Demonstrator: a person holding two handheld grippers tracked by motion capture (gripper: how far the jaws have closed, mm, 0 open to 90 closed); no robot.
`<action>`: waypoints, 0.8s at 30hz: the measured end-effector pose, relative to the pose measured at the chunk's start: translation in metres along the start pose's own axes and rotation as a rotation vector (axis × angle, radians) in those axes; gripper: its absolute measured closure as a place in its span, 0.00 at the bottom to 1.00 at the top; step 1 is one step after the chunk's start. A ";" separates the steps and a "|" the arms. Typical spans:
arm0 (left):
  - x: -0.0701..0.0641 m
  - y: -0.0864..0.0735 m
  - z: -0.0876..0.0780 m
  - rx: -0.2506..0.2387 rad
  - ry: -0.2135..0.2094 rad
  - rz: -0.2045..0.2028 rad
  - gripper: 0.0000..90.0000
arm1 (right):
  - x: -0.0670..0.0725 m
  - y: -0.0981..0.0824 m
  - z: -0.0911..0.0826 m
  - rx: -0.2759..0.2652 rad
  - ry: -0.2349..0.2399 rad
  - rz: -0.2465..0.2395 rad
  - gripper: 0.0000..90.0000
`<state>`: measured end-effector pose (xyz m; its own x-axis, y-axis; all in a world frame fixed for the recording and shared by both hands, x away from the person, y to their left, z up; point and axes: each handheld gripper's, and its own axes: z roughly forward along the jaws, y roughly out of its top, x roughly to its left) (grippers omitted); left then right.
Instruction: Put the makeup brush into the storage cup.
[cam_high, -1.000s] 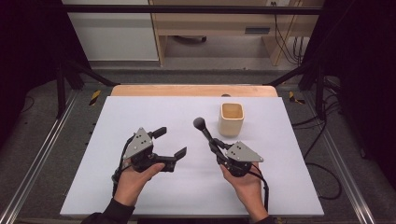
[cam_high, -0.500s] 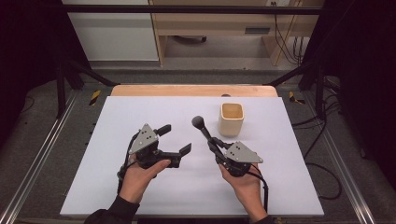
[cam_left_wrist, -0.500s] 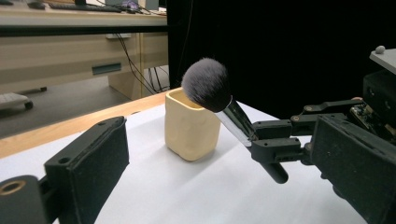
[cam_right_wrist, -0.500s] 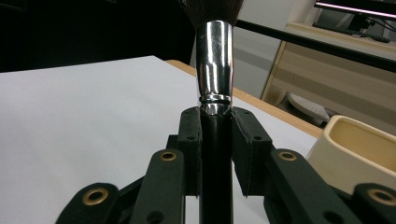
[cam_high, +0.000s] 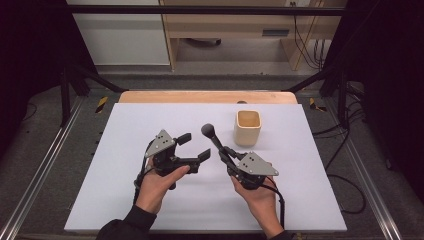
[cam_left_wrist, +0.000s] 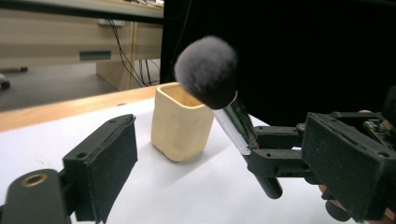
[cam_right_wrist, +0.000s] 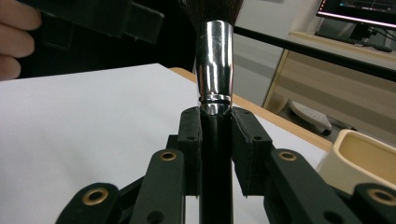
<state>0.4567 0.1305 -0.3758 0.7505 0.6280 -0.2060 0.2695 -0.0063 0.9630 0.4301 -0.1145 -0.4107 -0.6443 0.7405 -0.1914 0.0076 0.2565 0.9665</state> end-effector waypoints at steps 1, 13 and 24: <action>0.000 0.000 0.001 0.003 -0.005 -0.008 0.14 | 0.001 0.000 0.000 0.000 0.001 0.001 0.83; 0.004 -0.004 0.011 0.018 -0.053 -0.083 0.32 | 0.009 0.006 0.003 -0.010 0.019 -0.023 0.83; 0.007 -0.005 0.011 0.024 -0.071 -0.106 0.49 | 0.015 0.006 0.006 -0.015 0.032 -0.026 0.83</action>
<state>0.4674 0.1259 -0.3837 0.7577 0.5694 -0.3189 0.3635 0.0377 0.9308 0.4250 -0.0981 -0.4090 -0.6685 0.7132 -0.2108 -0.0207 0.2655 0.9639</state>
